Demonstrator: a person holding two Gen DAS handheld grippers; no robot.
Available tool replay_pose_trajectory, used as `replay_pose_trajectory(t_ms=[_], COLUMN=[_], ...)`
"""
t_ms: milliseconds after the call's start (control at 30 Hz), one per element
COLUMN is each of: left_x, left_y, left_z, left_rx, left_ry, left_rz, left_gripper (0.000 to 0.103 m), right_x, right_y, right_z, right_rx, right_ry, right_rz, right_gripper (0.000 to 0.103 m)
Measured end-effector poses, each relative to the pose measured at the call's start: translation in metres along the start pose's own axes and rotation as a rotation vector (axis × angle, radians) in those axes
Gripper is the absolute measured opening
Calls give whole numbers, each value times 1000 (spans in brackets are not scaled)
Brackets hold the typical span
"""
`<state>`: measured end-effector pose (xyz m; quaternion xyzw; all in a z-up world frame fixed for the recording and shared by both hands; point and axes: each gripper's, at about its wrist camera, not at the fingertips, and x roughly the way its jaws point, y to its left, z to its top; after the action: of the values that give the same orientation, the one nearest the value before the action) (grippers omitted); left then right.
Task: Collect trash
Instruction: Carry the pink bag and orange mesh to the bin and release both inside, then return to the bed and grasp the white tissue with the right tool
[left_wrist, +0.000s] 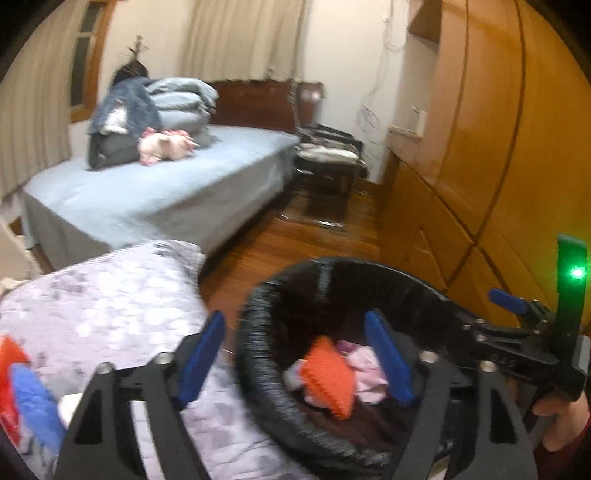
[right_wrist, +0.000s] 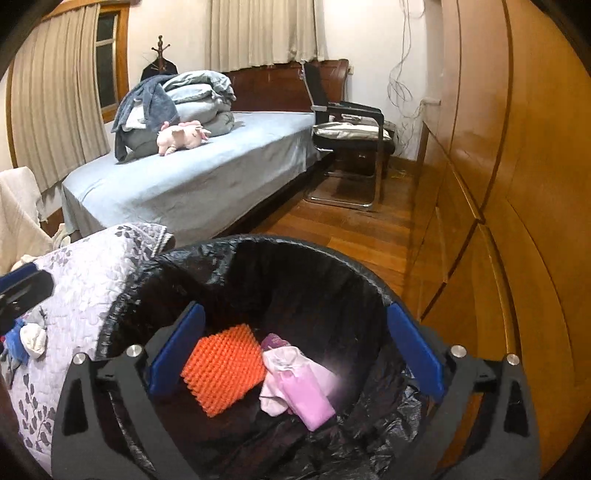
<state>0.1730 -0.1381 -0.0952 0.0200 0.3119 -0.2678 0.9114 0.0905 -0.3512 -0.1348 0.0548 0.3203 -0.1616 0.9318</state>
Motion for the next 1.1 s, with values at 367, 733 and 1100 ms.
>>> replay_pose_trajectory(t_ms=[367,733,1100], left_x=[-74,-131,-144], left_y=[81,160,217], left_z=[-27,-71,-105], left_rx=[-108,-201,-275], left_ry=[-63,-74,-44], left_rz=[230,474,600], left_gripper=[97,97,97], right_x=[-20,-28,-18], right_y=[90,200,282], right_z=[13,9,-21], right_rx=[-65,-167,-286], right_ry=[-20,-9,30], right_rz=[191,383,473], right_gripper=[98,98,98])
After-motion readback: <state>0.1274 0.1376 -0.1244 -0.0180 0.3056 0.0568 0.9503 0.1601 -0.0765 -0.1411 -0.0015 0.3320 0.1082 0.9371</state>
